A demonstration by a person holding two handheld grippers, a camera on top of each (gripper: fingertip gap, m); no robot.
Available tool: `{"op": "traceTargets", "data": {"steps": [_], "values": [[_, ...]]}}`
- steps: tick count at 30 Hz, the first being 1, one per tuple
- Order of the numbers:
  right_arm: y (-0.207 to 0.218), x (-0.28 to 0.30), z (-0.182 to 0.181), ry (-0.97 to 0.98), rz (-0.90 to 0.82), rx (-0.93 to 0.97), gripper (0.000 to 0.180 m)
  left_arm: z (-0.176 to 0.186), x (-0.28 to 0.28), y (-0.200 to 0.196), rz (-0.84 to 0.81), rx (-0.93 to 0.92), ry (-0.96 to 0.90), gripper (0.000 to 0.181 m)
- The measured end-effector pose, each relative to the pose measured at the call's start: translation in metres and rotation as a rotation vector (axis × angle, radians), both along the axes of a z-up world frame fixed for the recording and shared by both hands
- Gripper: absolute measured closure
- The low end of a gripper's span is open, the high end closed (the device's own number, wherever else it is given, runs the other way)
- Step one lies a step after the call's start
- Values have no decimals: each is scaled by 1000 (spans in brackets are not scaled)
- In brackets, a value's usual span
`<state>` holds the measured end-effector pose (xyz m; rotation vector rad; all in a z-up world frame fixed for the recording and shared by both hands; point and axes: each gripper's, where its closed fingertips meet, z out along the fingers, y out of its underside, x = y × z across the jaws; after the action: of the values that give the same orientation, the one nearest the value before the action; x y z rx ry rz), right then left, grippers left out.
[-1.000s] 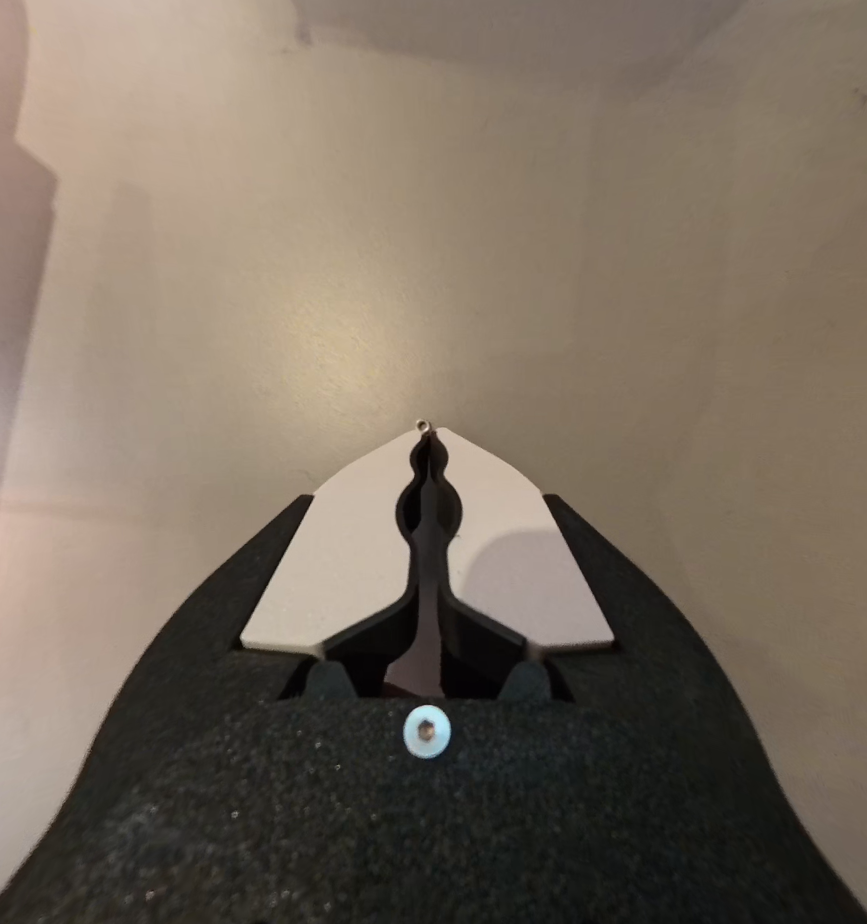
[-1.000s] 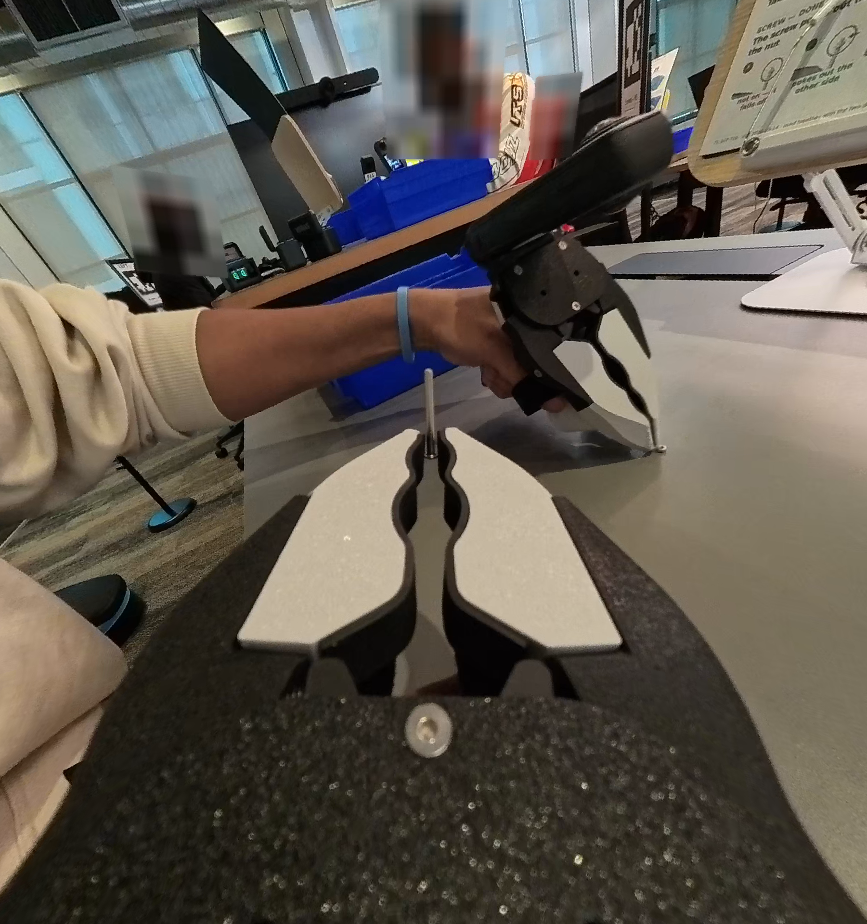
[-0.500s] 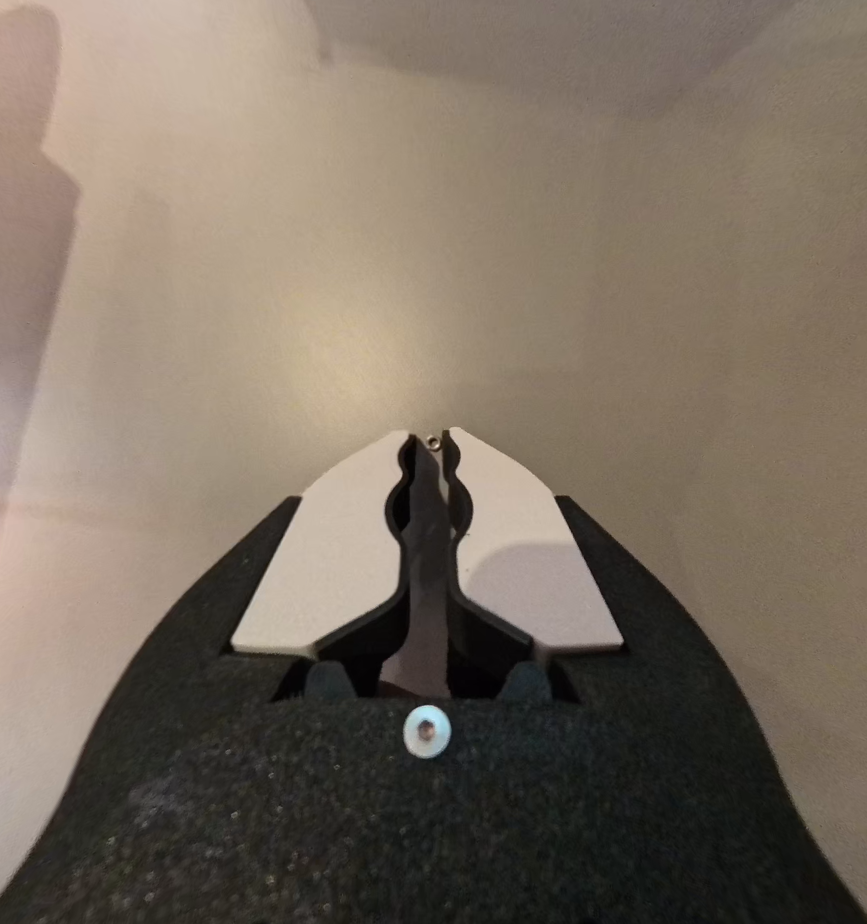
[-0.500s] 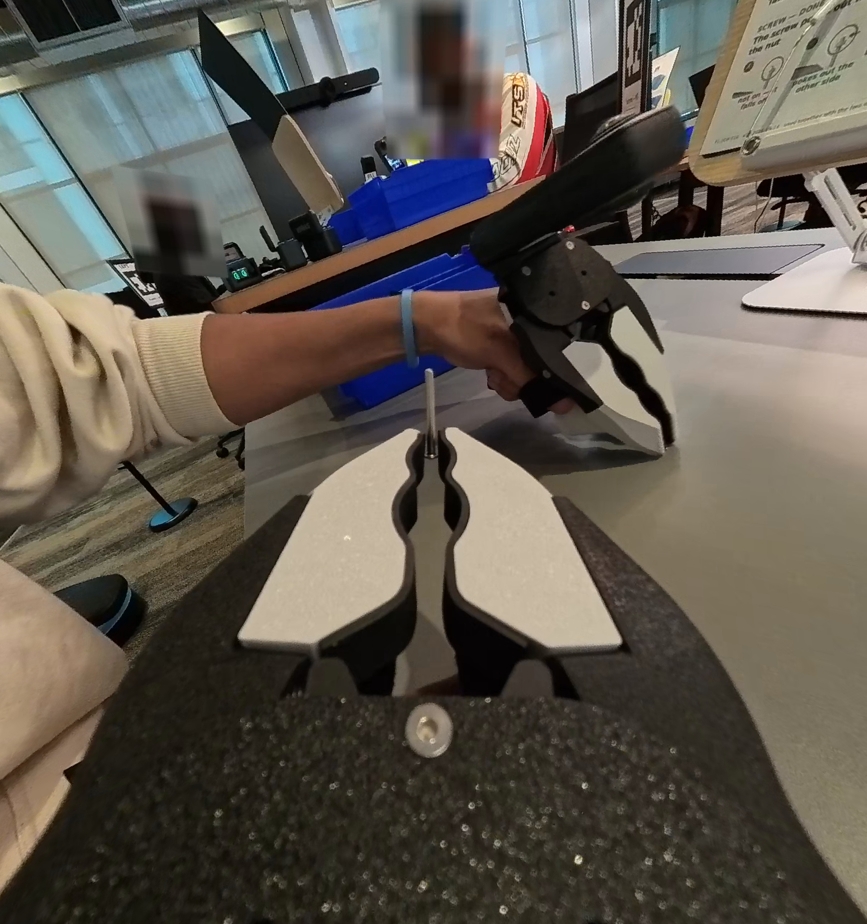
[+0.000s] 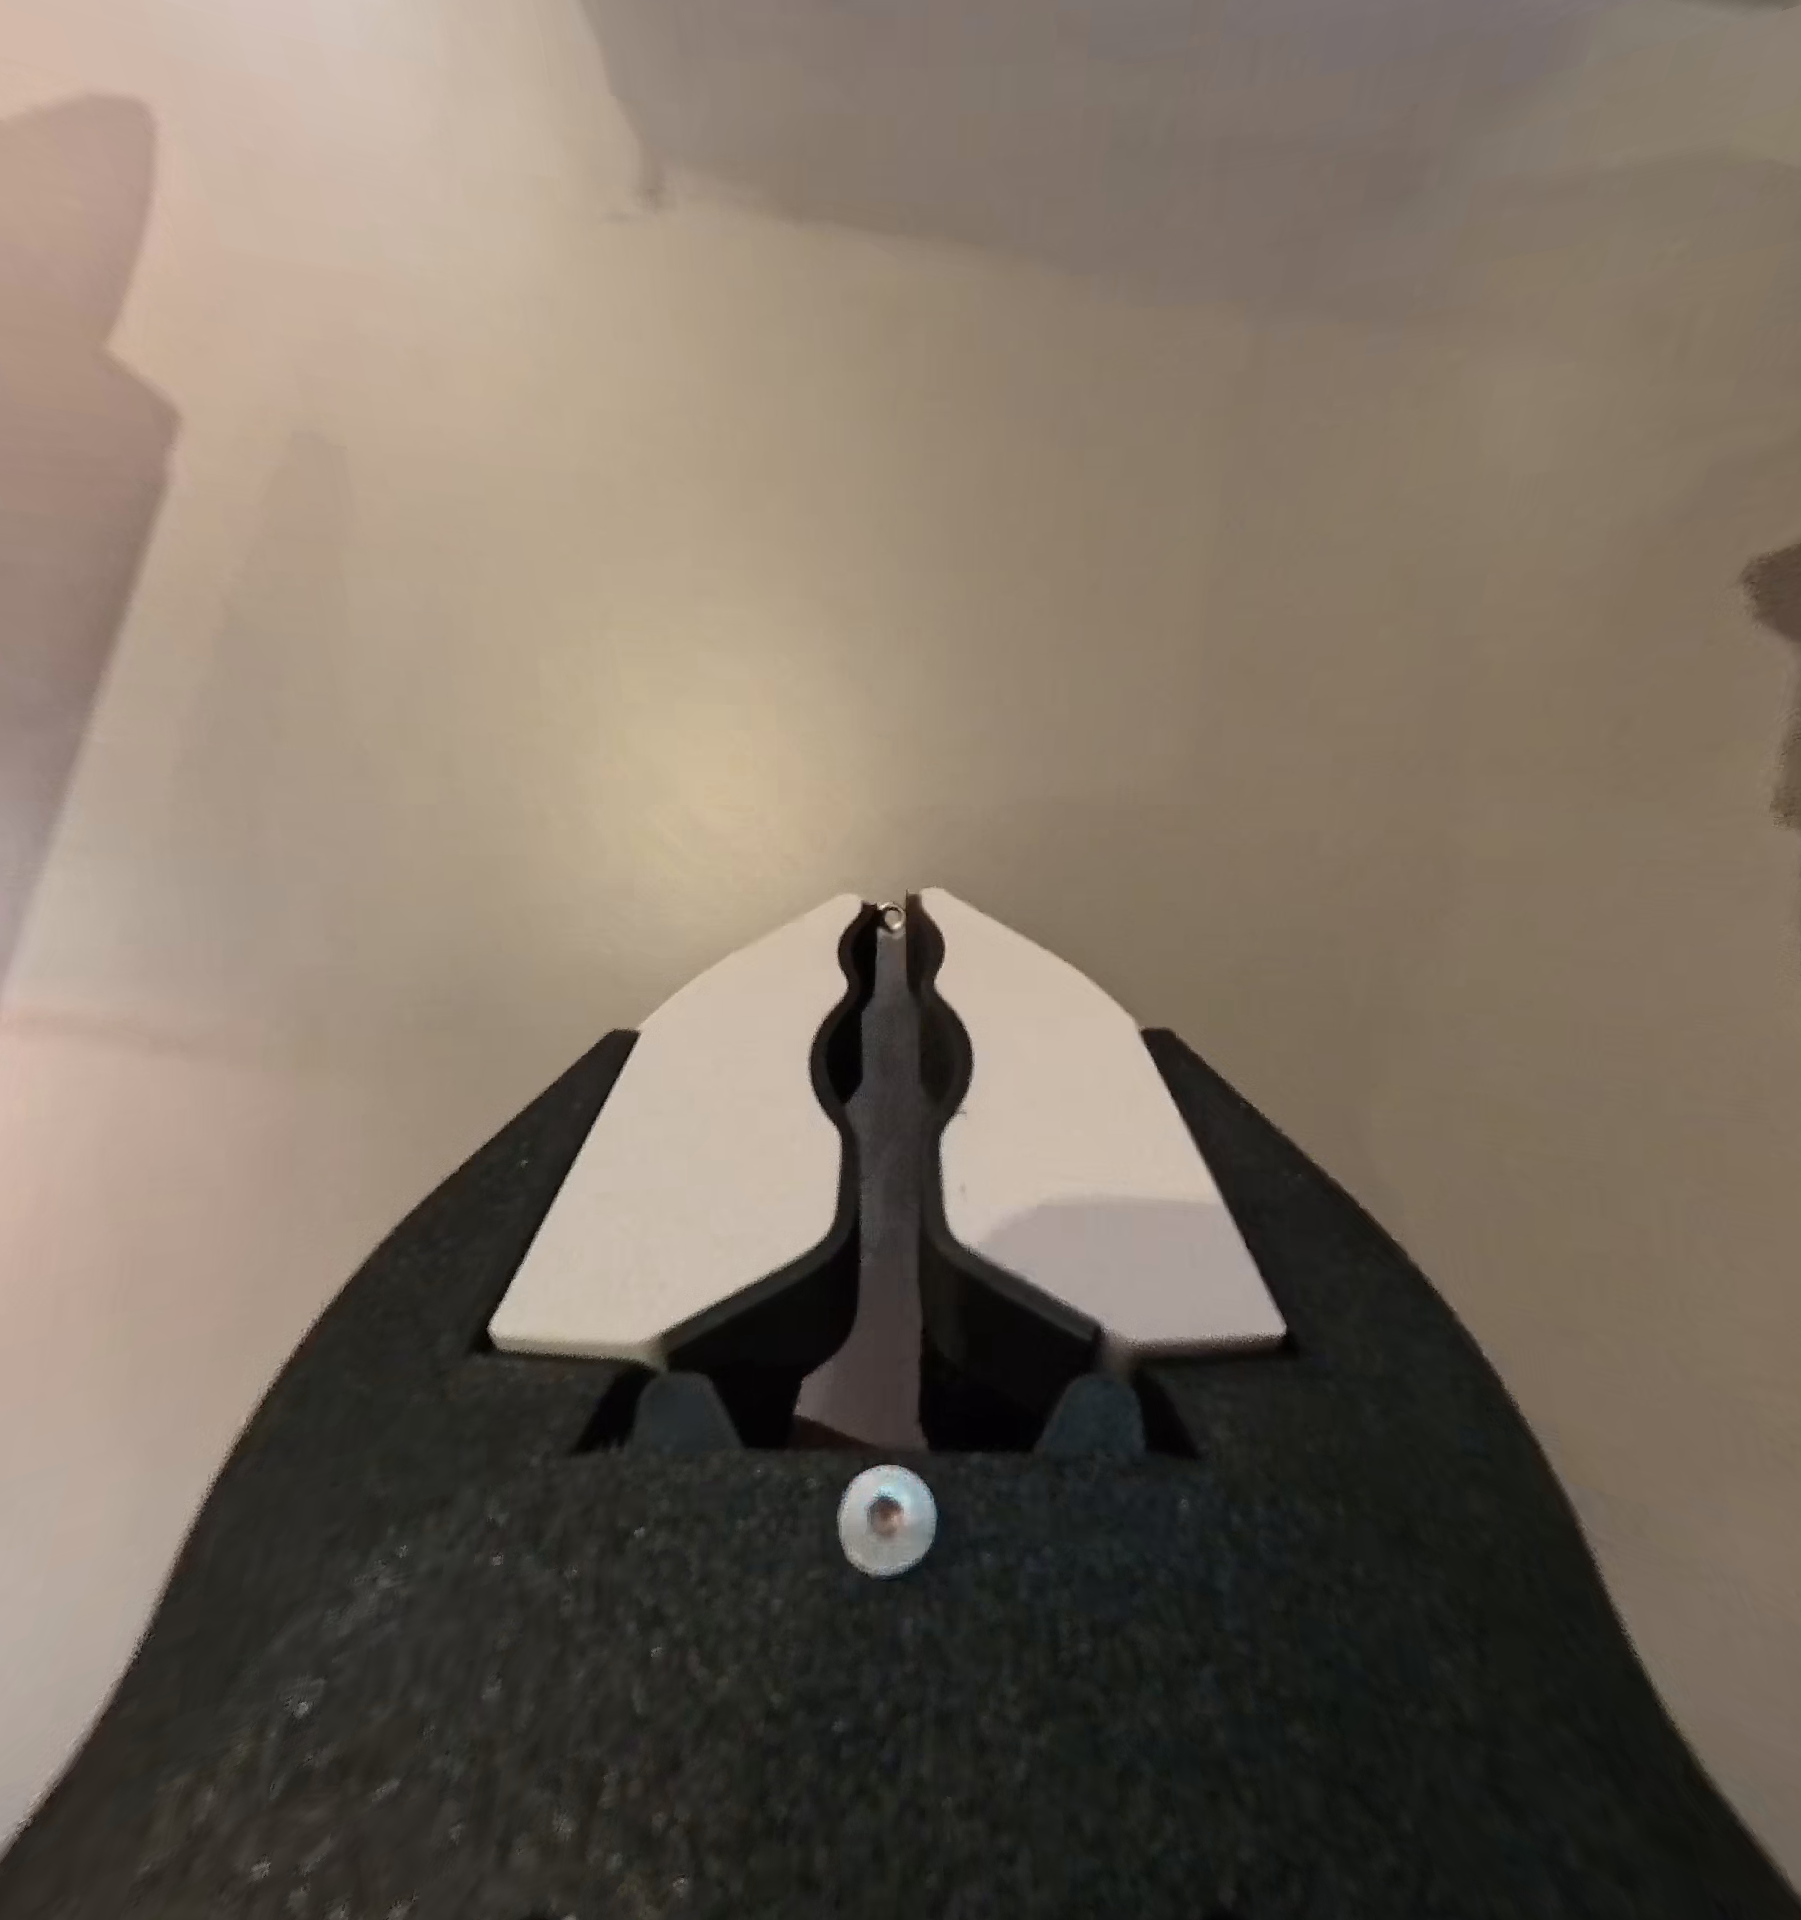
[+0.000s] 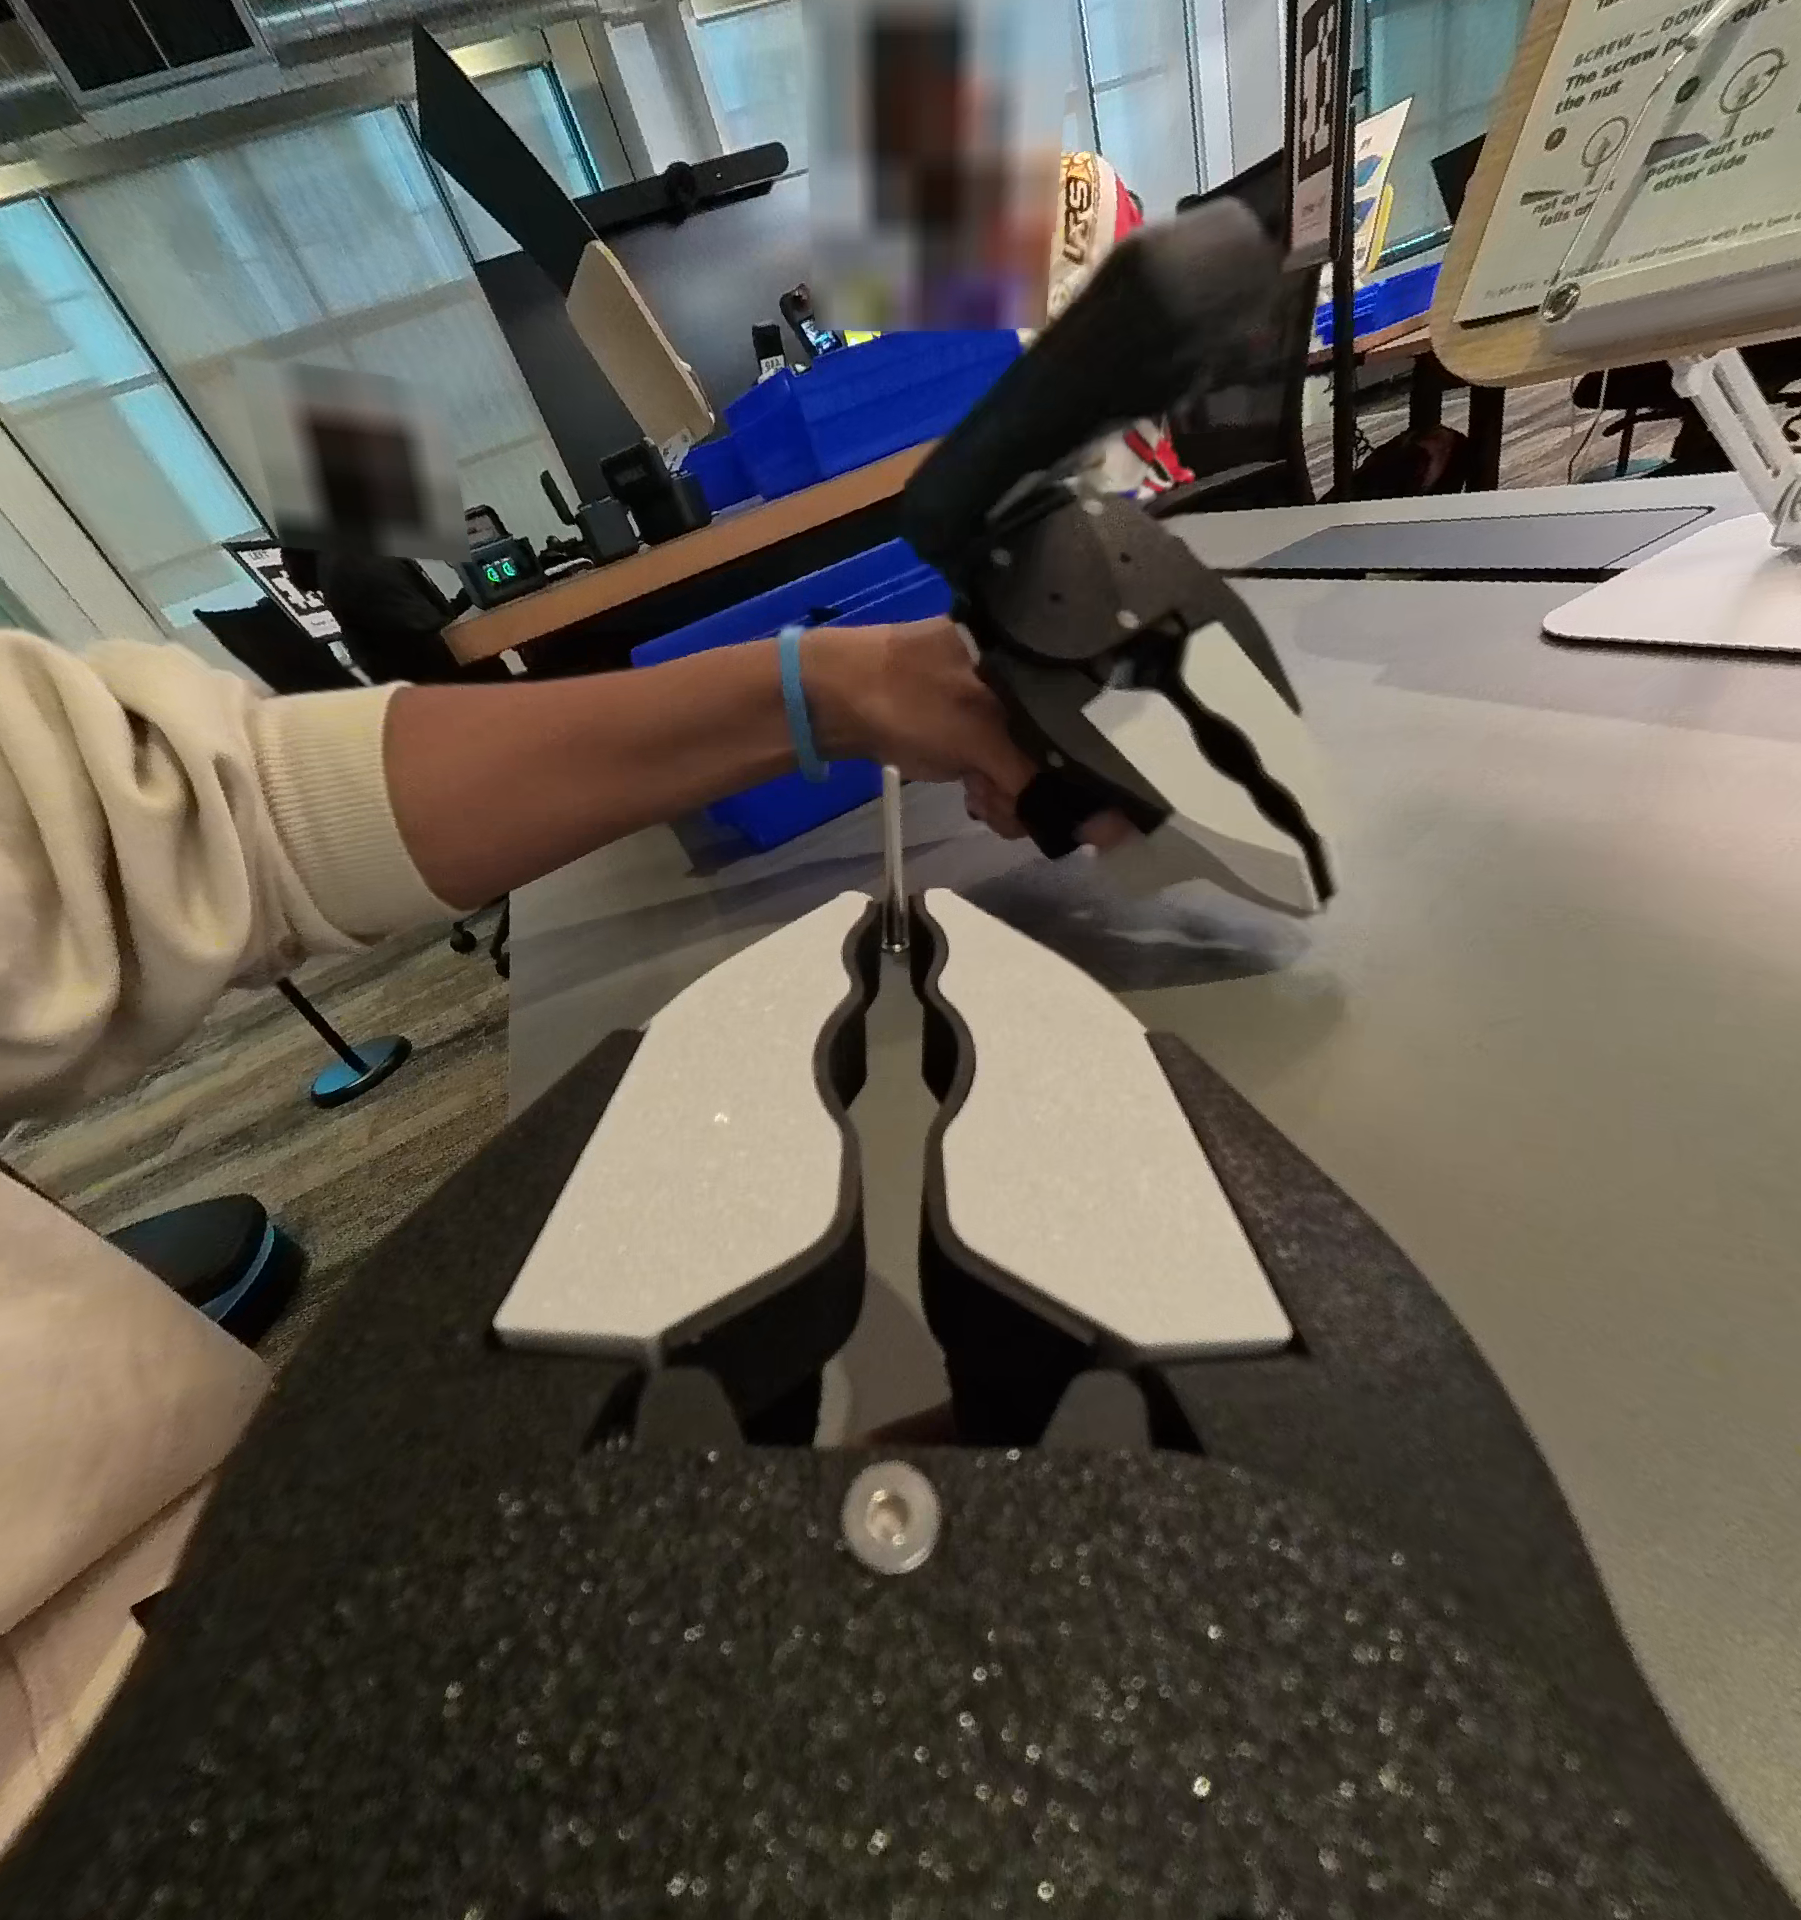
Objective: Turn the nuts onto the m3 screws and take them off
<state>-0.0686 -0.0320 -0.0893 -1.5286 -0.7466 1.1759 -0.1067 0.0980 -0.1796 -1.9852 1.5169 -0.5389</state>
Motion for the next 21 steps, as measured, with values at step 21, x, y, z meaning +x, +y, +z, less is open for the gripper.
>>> {"op": "traceTargets", "data": {"steps": [21], "values": [[4,-43,8,-260,177,161,175,133,-6,-123,-284,75,-129,176]]}}
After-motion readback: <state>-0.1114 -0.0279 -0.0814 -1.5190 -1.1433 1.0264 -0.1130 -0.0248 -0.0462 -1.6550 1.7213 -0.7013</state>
